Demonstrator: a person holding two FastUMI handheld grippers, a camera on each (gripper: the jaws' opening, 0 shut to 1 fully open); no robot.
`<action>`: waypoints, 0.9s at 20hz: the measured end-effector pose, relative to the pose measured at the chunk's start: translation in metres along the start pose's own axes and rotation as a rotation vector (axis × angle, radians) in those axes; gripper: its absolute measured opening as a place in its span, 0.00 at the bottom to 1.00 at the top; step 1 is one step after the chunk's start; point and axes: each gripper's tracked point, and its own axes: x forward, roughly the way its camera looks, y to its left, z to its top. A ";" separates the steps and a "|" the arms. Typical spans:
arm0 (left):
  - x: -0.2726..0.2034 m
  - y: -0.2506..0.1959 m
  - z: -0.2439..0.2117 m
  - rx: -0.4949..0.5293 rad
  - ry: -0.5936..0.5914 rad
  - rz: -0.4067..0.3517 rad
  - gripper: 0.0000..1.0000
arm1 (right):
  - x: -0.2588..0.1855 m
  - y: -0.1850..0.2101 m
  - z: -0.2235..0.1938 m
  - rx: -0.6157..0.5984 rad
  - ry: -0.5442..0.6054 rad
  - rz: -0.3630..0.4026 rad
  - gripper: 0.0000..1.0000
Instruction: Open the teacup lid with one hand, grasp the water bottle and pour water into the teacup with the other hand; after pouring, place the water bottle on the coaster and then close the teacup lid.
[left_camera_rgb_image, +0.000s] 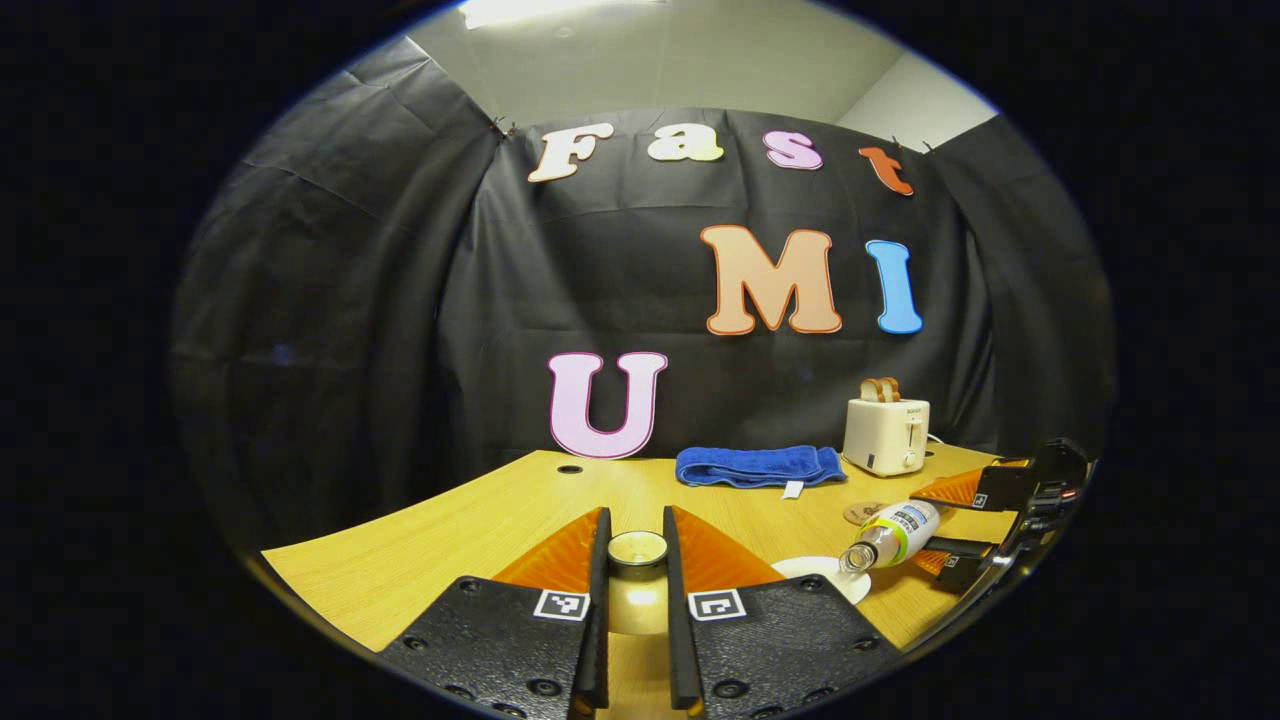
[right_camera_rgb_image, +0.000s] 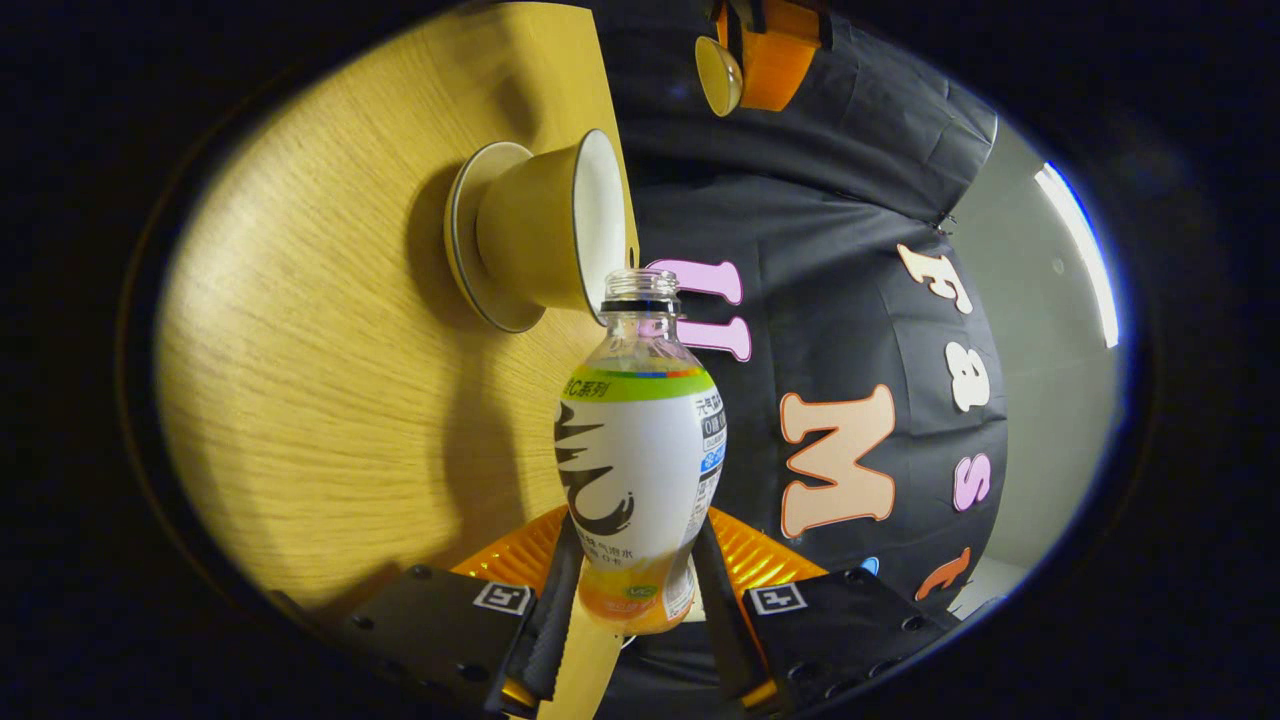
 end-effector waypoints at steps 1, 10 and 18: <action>0.000 -0.001 0.000 -0.002 0.001 -0.003 0.21 | -0.003 0.000 0.000 -0.022 -0.004 -0.006 0.64; 0.000 -0.001 0.001 -0.015 0.004 -0.005 0.21 | -0.006 0.002 -0.004 -0.163 -0.035 -0.024 0.63; -0.002 -0.001 0.002 -0.021 0.006 -0.009 0.21 | -0.001 -0.009 -0.005 -0.265 -0.061 -0.033 0.64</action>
